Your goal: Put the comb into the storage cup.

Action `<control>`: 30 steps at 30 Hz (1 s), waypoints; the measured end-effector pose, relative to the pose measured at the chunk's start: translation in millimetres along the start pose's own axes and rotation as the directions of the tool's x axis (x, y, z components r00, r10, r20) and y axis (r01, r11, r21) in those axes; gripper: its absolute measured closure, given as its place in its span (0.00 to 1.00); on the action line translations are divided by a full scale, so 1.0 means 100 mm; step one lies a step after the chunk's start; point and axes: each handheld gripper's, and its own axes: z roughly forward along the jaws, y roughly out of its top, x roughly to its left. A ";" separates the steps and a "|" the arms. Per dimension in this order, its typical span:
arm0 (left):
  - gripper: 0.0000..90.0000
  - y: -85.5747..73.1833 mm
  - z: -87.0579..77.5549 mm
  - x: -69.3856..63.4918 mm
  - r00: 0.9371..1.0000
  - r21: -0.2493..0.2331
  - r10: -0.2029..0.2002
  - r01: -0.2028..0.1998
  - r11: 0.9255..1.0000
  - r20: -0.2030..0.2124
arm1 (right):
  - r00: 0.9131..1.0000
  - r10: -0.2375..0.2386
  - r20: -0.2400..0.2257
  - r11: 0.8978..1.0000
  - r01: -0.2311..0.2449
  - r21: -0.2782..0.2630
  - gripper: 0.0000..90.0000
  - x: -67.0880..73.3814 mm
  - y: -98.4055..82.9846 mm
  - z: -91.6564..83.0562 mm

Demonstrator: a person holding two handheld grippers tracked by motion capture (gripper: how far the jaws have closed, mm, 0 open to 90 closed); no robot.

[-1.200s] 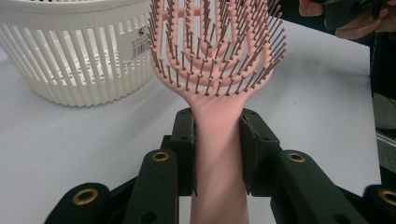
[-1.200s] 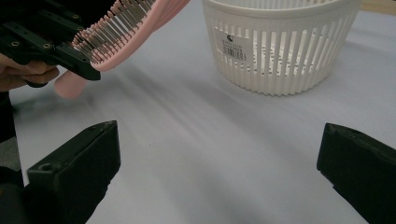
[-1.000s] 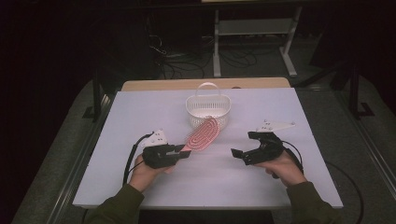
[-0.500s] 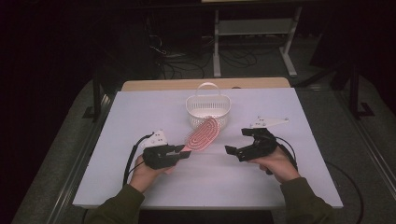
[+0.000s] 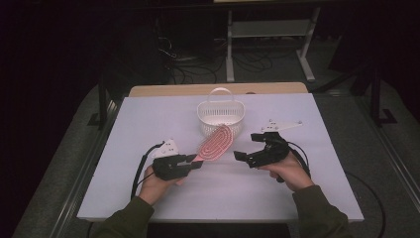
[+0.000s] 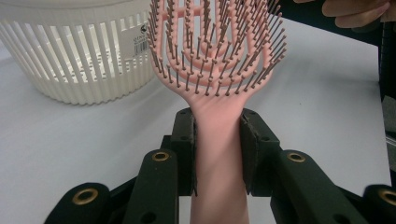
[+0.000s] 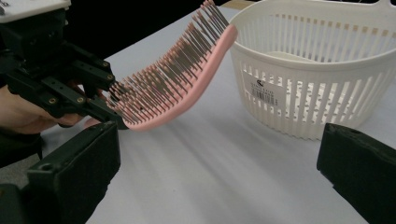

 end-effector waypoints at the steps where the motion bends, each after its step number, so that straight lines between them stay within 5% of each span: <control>1: 0.78 0.00 0.00 0.00 1.000 0.000 0.002 -0.002 1.000 -0.001 | 1.000 0.002 -0.001 1.000 -0.002 -0.002 0.00 0.00 0.01 0.01; 30: 0.78 0.00 0.06 -0.06 1.000 -0.013 0.009 -0.009 1.000 0.001 | 0.998 0.017 -0.053 1.000 -0.017 0.004 0.00 0.10 0.16 0.35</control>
